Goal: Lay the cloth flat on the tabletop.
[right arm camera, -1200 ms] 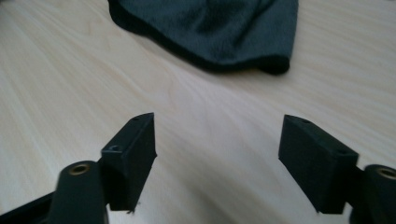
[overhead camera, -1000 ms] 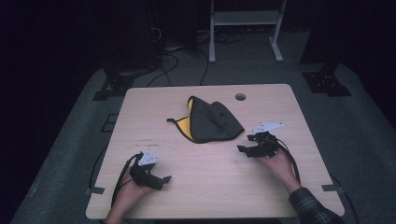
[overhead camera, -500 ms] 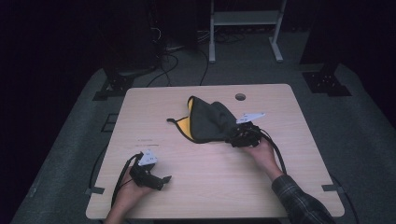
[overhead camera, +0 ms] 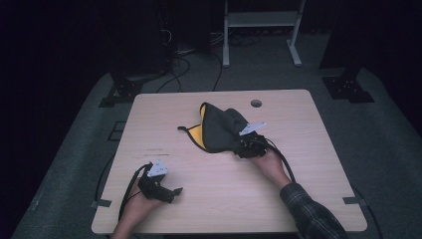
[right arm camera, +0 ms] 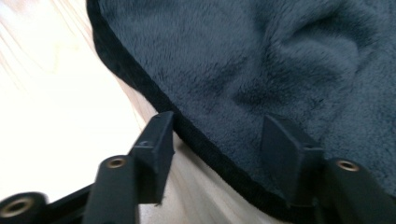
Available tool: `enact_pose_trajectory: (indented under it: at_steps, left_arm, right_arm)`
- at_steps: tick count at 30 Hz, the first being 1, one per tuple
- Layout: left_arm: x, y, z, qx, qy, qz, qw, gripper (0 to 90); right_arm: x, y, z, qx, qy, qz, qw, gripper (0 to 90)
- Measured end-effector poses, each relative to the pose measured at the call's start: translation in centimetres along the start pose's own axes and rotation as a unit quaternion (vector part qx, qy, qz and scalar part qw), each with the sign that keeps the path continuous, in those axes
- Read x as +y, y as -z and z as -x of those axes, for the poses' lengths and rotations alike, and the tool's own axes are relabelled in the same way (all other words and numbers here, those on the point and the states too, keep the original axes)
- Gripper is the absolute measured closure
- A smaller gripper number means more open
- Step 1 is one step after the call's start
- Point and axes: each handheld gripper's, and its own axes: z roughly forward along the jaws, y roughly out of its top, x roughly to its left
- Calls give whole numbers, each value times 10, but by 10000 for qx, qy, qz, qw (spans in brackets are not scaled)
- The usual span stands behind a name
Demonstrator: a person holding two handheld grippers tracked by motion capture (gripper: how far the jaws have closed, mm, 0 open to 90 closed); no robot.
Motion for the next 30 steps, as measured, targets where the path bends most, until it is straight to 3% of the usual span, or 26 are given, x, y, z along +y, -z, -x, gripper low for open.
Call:
enact_pose_trajectory:
  at_steps: [5,9,14,20,30]
  left_arm:
    - [0,0,0,0,-1,-1,10000,0]
    - [0,0,0,0,0,1,10000,0]
    - [0,0,0,0,0,-1,10000,0]
    - [0,0,0,-7,-10,-10,10000,0]
    - [0,0,0,-2,-21,-11,10000,0]
  right_arm:
    - [-1,3,1,-65,97,24,9999,699]
    - [-3,5,4,-28,31,46,10000,821]
    - [-1,14,6,96,-115,164,9998,842]
    - [4,35,5,178,-181,451,9987,849]
    - [6,72,2,283,-134,769,9965,849]
